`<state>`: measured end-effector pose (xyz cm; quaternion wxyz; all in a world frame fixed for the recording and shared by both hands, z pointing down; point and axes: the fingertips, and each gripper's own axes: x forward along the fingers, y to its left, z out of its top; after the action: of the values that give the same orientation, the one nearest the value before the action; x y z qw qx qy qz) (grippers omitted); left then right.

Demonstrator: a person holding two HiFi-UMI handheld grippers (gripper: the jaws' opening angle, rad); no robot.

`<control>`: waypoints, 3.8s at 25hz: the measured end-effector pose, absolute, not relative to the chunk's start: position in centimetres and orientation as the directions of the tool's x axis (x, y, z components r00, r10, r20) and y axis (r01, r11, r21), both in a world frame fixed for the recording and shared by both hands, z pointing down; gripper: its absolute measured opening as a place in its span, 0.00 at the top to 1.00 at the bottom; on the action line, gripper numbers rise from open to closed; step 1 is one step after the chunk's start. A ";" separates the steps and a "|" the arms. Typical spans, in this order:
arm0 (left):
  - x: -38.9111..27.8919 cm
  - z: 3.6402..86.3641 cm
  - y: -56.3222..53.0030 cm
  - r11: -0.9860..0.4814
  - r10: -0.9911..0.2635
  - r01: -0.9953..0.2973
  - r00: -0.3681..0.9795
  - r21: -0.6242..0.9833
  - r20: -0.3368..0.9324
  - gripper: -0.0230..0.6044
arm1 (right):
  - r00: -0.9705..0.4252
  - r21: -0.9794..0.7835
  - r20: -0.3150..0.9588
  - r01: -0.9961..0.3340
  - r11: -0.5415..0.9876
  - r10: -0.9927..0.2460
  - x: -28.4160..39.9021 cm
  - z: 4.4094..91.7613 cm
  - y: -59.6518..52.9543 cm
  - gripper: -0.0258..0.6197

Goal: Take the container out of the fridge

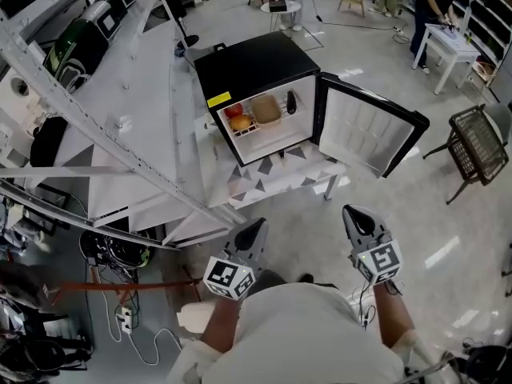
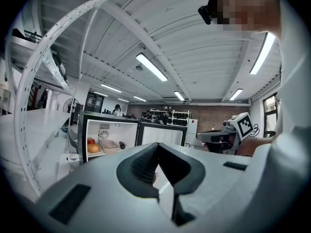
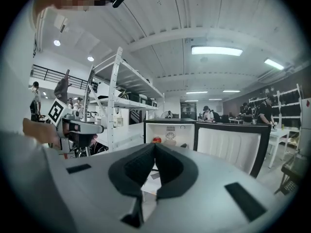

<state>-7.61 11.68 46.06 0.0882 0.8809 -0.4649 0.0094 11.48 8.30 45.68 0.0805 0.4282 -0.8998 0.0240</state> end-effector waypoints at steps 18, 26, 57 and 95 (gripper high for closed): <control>-7.4 48.2 4.1 -0.611 -0.760 -0.771 0.635 0.179 0.141 0.96 | -0.586 0.008 0.216 -0.799 0.602 -0.781 11.0 47.9 1.7 0.95; -9.6 48.3 -2.3 -0.667 -0.701 -0.701 0.705 0.253 0.106 0.96 | -0.574 -0.023 0.234 -0.810 0.586 -0.784 7.8 47.9 -3.8 0.95; -12.5 48.7 -13.5 -0.658 -0.727 -0.712 0.685 0.246 0.037 0.96 | -0.632 -0.066 0.323 -0.757 0.650 -0.704 3.4 50.5 -16.5 0.95; -6.2 62.0 -28.2 -0.434 -0.868 -0.790 0.239 -0.432 0.435 0.64 | -0.803 -0.200 0.365 -0.562 0.803 -0.471 7.6 55.6 -23.3 0.95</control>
<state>-6.19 -28.19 62.02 -0.0611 0.7848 -0.5283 0.3181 7.55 -23.33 55.61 0.1503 0.2755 -0.9375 0.1506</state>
